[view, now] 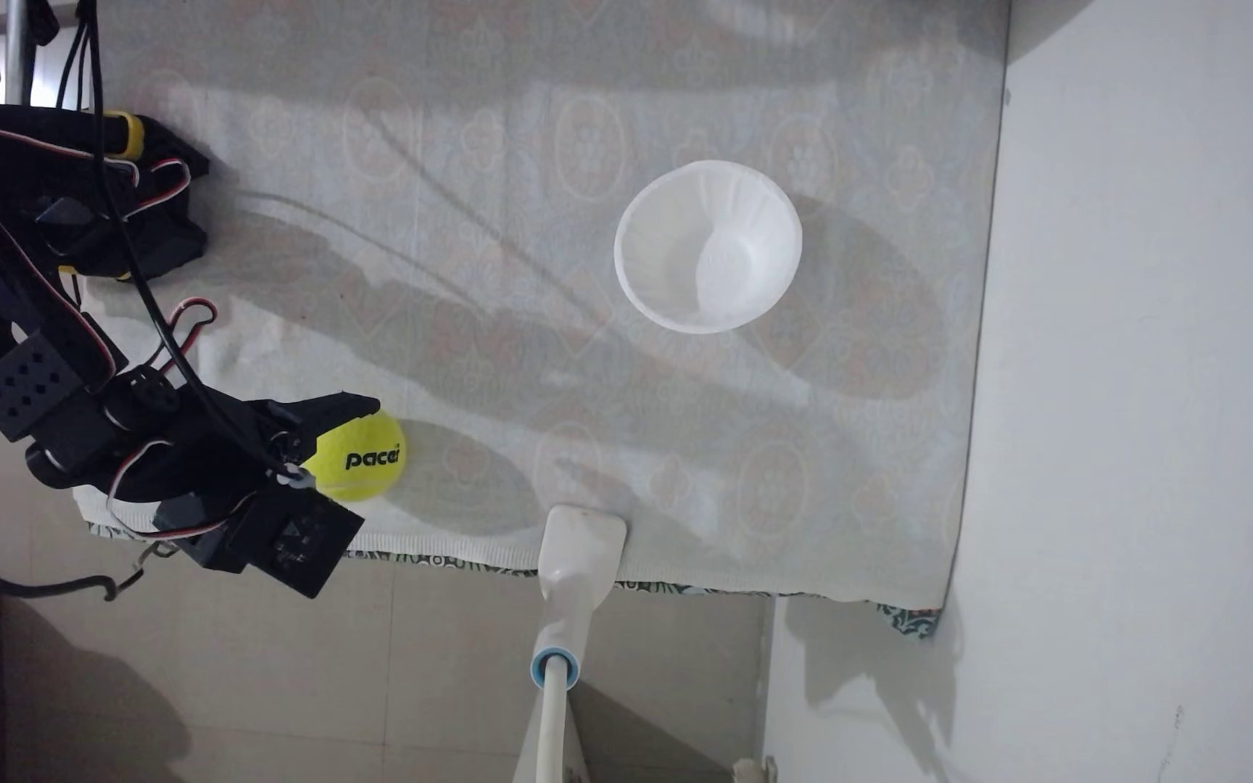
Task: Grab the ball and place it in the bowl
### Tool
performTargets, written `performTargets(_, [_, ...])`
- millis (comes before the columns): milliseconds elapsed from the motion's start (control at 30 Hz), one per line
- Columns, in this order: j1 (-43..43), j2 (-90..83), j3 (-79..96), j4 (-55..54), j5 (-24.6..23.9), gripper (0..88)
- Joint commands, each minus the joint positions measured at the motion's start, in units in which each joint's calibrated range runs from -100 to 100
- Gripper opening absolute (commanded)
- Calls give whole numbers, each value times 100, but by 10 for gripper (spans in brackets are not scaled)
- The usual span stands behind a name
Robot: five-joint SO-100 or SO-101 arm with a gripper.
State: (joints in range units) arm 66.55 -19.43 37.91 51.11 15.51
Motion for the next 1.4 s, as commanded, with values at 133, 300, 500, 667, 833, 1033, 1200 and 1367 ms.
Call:
performTargets(133, [261, 104, 21, -179, 112, 379])
performTargets(300, [349, 153, 84, -170, 166, 368])
performTargets(500, [250, 169, 221, -129, 151, 367])
performTargets(667, [151, 177, 230, -105, 112, 369])
performTargets(833, [52, 265, 239, -170, 78, 369])
performTargets(1033, [-91, 418, 239, -285, 20, 365])
performTargets(1200, [-69, 523, 184, -417, 15, 365])
performTargets(1367, [-58, 644, 148, -499, 15, 359])
